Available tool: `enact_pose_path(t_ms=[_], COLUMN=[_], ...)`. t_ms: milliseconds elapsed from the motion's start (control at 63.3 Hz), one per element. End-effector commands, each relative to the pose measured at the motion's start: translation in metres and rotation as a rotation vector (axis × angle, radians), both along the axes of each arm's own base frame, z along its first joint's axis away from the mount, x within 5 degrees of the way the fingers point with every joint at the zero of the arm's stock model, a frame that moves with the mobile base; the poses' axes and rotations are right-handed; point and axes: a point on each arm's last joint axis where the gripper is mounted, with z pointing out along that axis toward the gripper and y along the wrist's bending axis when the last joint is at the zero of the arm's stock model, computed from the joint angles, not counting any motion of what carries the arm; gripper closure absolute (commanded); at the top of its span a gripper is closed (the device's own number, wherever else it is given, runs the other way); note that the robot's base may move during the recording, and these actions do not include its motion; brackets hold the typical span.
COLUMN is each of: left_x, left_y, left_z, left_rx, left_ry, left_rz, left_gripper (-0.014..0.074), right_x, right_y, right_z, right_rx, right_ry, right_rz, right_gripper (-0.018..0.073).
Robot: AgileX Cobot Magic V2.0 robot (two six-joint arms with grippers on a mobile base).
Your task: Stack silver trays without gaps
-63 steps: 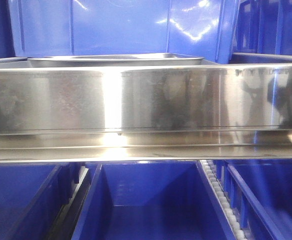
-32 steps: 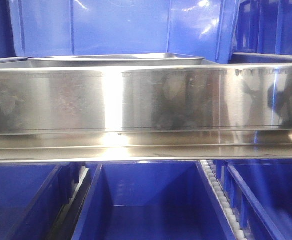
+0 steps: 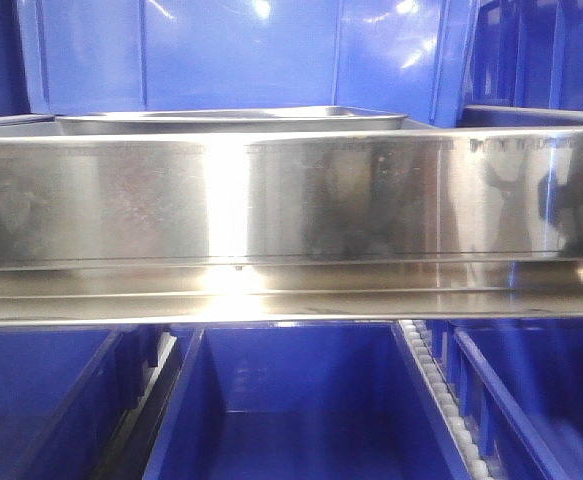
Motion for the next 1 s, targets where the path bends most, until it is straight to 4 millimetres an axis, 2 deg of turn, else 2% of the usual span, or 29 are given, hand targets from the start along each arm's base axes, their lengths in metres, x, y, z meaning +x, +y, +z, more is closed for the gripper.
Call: enact_pose_path(t_ms=[0, 980], left_x=[-0.0007, -0.0007], left_y=[-0.0002, -0.0002], left_z=[0.0018, 0.0018], left_rx=[-0.006, -0.006], left_ry=[-0.016, -0.016], left_rz=[-0.005, -0.005], left_gripper=[0.0592, 0.0592], right_x=[-0.001, -0.0008], right_y=[-0.0004, 0.0005], right_z=[0.0021, 0.0009], right_rx=[-0.009, -0.024], right_ry=[-0.025, -0.011], right_rz=[-0.008, 0.006], right_gripper=[0.0643, 0.0643])
